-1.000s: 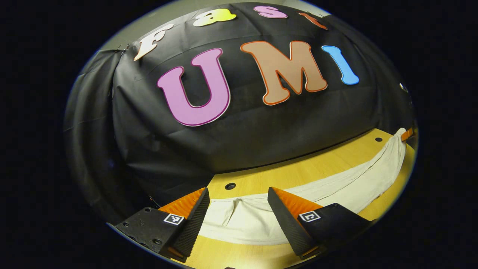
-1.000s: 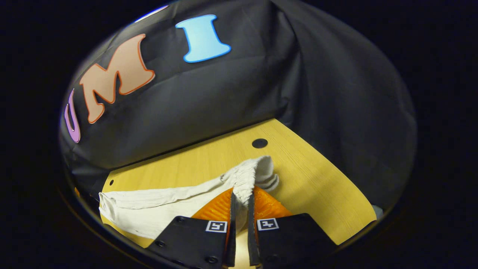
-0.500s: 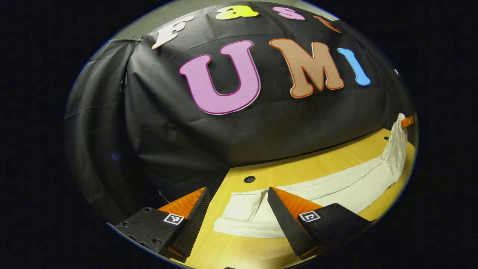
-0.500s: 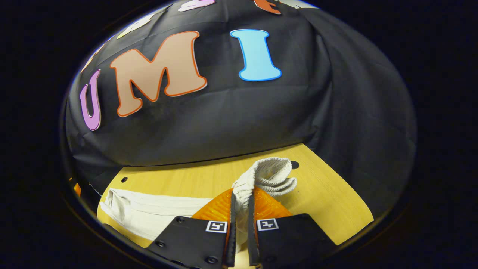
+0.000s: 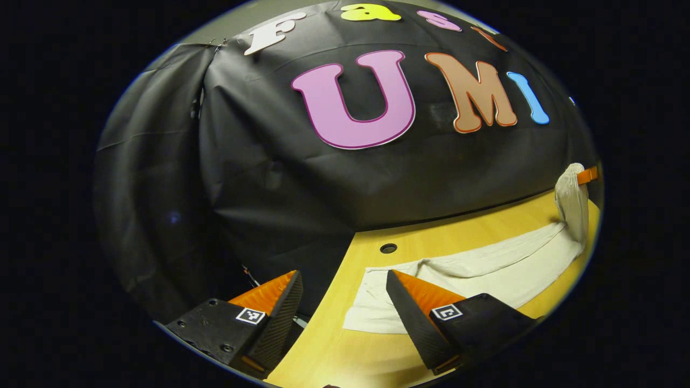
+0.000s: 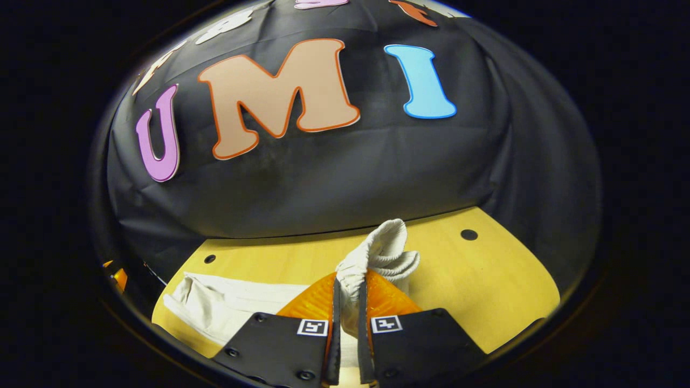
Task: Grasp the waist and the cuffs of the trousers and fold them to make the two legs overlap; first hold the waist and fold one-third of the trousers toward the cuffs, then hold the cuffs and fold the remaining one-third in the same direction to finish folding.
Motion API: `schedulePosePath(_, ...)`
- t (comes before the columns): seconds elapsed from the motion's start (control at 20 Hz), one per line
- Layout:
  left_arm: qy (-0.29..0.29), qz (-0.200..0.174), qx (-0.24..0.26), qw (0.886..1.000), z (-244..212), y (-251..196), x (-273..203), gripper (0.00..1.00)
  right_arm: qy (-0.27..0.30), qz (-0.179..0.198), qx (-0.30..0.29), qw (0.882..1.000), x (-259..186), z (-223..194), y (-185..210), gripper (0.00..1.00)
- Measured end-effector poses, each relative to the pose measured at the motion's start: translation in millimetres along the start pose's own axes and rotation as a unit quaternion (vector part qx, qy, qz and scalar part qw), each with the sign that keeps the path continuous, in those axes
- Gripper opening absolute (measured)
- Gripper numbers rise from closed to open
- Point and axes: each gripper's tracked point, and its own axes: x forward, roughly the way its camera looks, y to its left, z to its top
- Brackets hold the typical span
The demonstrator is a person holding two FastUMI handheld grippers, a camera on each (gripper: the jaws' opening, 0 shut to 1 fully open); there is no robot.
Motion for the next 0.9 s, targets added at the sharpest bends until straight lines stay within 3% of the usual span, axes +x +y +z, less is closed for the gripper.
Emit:
schedulePosePath(0.4,0.016,0.003,-0.003,1.000,-25.1,34.1,8.4,0.95,0.076,0.057,-0.035,0.995,12.3,-97.1,65.6,0.15)
schedulePosePath(0.45,0.019,0.002,-0.004,1.000,-28.1,36.2,10.0,0.95,0.087,0.055,-0.045,0.994,14.2,-110.6,66.4,0.08)
schedulePosePath(0.5,0.021,0.000,-0.006,1.000,-32.0,36.7,12.5,0.95,0.099,0.056,-0.052,0.992,15.0,-123.4,68.1,0.15)
schedulePosePath(0.65,0.032,-0.009,-0.016,0.999,-46.6,36.7,20.5,0.95,0.135,0.082,-0.057,0.986,5.1,-153.2,83.8,0.22)
schedulePosePath(0.7,0.036,-0.013,-0.022,0.999,-52.4,35.4,24.5,0.96,0.137,0.089,-0.061,0.985,1.8,-158.4,88.6,0.34)
schedulePosePath(0.85,0.052,-0.032,-0.040,0.997,-70.9,24.7,36.1,0.96,0.114,0.088,-0.075,0.987,-7.5,-155.6,94.9,0.98)
schedulePosePath(0.9,0.054,-0.042,-0.047,0.997,-77.4,19.9,40.6,0.96,0.113,0.082,-0.078,0.987,-10.3,-156.8,93.9,0.92)
